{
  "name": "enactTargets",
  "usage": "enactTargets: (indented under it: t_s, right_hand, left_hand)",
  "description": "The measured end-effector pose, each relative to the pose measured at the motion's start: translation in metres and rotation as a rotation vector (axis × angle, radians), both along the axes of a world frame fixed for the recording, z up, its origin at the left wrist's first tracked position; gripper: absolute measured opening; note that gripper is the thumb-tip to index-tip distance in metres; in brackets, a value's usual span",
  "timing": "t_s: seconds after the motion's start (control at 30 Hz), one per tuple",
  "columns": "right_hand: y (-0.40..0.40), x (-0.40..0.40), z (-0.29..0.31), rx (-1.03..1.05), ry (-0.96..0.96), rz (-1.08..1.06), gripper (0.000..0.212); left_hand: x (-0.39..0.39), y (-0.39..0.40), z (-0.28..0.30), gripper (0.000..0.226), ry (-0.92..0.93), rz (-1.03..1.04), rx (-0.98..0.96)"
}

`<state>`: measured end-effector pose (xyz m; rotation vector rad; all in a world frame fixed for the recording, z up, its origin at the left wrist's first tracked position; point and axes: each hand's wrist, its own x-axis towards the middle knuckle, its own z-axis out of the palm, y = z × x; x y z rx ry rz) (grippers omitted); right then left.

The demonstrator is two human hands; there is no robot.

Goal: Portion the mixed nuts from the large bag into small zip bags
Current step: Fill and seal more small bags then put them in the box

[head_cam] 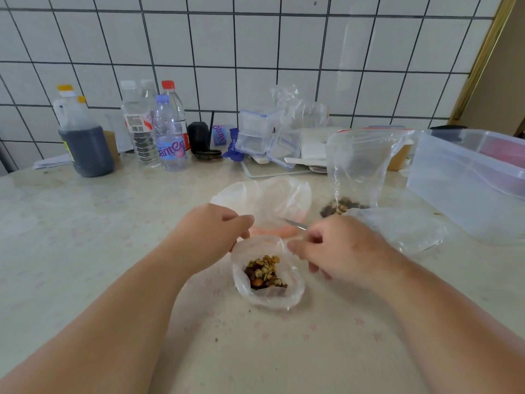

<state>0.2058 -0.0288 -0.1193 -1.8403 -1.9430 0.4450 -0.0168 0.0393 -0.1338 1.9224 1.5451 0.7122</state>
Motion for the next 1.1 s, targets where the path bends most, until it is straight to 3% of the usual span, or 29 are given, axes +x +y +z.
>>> enactTargets:
  t_s: [0.1, 0.23, 0.37, 0.5, 0.6, 0.77, 0.83, 0.93, 1.1]
  right_hand:
    - [-0.002, -0.004, -0.002, -0.254, 0.008, 0.074, 0.050]
    - [-0.004, -0.005, -0.004, -0.408, 0.172, 0.156, 0.040]
    - [0.000, -0.005, -0.008, -0.371, 0.400, 0.075, 0.022]
    - [0.004, -0.001, -0.006, -0.356, 0.703, -0.005, 0.018]
    - [0.006, 0.003, -0.002, -0.387, 0.903, -0.043, 0.023]
    - [0.011, 0.005, -0.004, -0.376, 0.981, -0.099, 0.026]
    - [0.013, 0.004, -0.008, -0.335, 0.956, -0.126, 0.022]
    - [0.016, 0.003, -0.010, -0.338, 1.014, -0.125, 0.023]
    - [0.016, 0.008, -0.005, -0.457, 1.181, -0.019, 0.016]
  left_hand:
    - [-0.001, -0.003, 0.002, 0.053, 0.060, -0.075, -0.067]
    - [-0.002, -0.009, 0.007, 0.054, 0.035, -0.182, -0.189]
    - [-0.003, -0.013, 0.011, 0.030, 0.009, -0.244, -0.212]
    - [-0.001, -0.012, 0.010, 0.023, -0.205, -0.192, -0.192]
    - [0.001, -0.010, 0.007, 0.028, -0.446, -0.135, -0.305]
    - [0.005, -0.009, 0.004, 0.020, -0.800, -0.187, -0.659]
    - [0.003, -0.008, 0.004, 0.034, -0.875, -0.284, -0.735]
    - [0.004, -0.008, 0.001, 0.022, -0.867, -0.313, -0.687]
    - [0.012, -0.010, -0.002, 0.006, -0.735, -0.173, -0.516]
